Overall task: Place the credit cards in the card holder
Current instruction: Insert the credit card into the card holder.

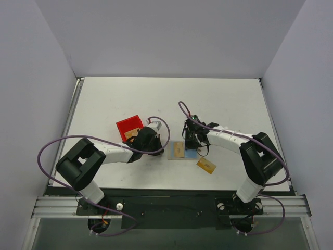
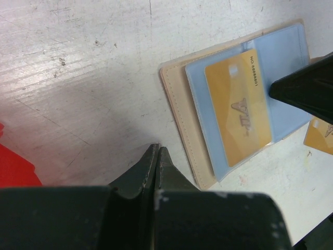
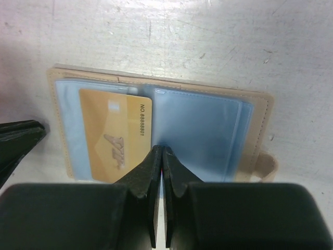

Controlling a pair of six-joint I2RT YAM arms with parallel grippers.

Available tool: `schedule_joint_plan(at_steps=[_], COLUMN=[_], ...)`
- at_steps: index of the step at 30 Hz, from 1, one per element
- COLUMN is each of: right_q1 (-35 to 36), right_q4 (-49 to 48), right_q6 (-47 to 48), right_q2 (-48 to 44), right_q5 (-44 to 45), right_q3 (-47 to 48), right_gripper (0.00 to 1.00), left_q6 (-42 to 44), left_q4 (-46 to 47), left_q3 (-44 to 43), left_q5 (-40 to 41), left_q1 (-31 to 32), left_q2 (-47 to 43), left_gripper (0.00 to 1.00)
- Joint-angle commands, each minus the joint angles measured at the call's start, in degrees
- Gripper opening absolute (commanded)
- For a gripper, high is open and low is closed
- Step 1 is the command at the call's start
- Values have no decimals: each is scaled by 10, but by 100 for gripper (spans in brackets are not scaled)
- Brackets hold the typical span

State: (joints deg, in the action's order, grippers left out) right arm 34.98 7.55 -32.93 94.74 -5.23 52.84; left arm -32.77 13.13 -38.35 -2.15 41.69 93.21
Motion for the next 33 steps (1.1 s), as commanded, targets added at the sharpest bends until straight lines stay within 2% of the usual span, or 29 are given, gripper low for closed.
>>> schedule_joint_plan(at_steps=[1,8,33], right_q1=[4,9,18], right_q4=[16,16,-37], right_q6=[6,13,1], right_q2=[24,34,52], right_q5=[15,12,-105], right_q3=[19,24,29], right_gripper=[0,0,0], left_q6=[3,3,9], left_q4=[-18,-18,-20], left_q3=[-13,-23,-36], left_q5=[-6,-9,-20], left_q1=[4,6,8], left_q2=[14,23,39], left_gripper=[1,1,1])
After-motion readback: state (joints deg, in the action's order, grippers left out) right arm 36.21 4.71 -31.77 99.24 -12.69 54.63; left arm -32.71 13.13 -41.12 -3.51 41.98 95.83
